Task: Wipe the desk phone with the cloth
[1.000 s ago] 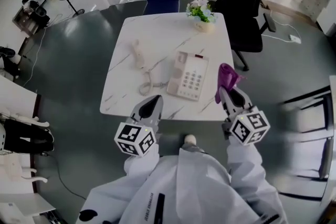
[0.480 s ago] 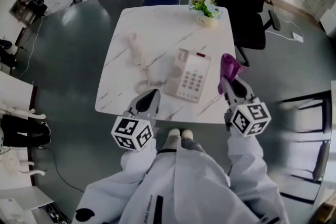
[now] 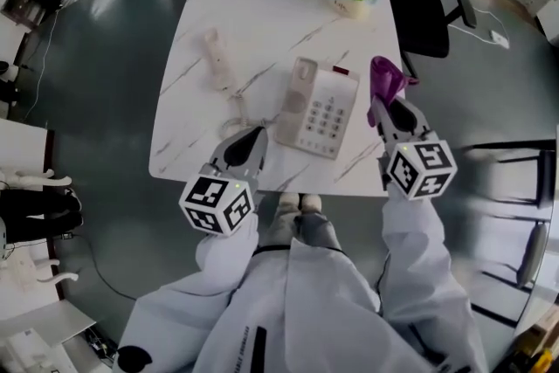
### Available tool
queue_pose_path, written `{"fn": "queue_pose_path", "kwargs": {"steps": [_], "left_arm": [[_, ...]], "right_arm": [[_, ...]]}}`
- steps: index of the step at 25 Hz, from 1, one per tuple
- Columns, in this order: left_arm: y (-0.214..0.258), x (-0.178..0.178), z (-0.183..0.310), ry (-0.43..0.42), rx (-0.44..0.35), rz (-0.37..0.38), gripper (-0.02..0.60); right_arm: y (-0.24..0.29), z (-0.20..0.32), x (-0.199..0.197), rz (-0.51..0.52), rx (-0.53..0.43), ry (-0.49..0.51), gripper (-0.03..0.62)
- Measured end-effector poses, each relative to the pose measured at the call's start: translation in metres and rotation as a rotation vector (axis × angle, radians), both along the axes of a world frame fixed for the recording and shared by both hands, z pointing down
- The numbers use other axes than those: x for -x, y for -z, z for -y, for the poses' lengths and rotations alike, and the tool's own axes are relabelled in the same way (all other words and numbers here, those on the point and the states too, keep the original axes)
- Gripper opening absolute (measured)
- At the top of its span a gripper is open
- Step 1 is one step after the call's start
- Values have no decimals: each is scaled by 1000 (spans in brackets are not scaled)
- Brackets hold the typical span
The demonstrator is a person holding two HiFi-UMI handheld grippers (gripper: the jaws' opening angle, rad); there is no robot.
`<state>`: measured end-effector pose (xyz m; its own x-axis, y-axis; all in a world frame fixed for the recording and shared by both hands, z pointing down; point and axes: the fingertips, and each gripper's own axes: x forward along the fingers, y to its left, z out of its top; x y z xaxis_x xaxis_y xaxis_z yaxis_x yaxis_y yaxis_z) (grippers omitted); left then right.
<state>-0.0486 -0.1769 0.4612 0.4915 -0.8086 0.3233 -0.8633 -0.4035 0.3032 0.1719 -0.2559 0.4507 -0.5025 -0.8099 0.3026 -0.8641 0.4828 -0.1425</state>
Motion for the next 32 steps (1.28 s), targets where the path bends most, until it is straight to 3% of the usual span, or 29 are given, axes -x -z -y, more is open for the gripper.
{"fn": "queue_pose_path", "kwargs": {"steps": [7,16,32], "left_arm": [[-15,2,15,-21,32,-17,-3],[-22,2,33,-36,49,-34,-3],[-29,1,45,-64,70,-47,-2]], "right_arm": [[-15,35,4,-86,1,-9,40],[-45,60,27,-239,20,73,41],[-74,58,46,-229,116,140,40]]}}
